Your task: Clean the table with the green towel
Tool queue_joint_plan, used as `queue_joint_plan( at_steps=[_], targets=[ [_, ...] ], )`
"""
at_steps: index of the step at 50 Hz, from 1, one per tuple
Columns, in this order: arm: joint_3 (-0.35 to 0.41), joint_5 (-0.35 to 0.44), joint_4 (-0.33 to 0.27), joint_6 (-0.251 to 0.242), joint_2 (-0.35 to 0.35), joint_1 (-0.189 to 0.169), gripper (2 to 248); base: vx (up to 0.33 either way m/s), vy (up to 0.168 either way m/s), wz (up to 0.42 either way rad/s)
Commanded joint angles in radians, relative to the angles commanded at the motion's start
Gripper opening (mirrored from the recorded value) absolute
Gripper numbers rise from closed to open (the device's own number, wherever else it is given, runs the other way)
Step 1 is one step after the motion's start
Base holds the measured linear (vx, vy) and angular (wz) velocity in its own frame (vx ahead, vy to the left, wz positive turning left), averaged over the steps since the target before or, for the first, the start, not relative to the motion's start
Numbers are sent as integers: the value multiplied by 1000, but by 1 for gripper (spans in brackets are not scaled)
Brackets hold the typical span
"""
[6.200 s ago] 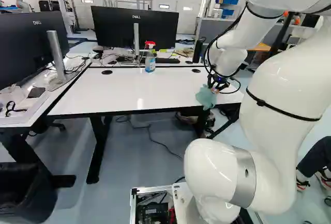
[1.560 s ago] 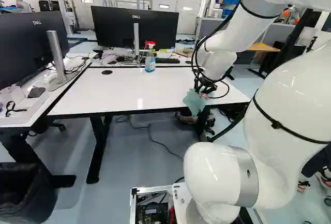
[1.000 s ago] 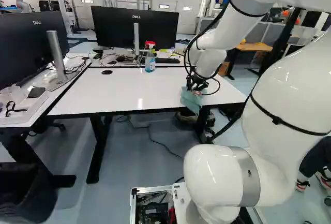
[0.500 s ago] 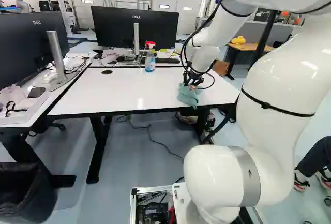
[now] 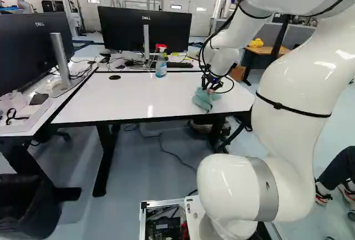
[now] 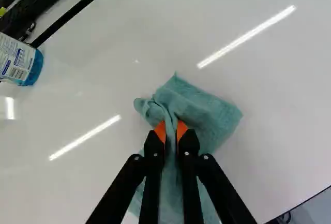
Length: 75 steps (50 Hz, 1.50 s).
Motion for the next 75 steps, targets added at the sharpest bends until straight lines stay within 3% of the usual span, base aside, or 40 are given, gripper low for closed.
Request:
queue_joint_plan(
  at_steps=[9, 31, 75],
  targets=[
    [-5, 0, 0, 0, -5, -29, 44, 0, 0, 0],
    [6, 0, 0, 0, 39, -25, 44, 0, 0, 0],
    [118, 0, 0, 0, 170, 76, 44, 0, 0, 0]
  ],
)
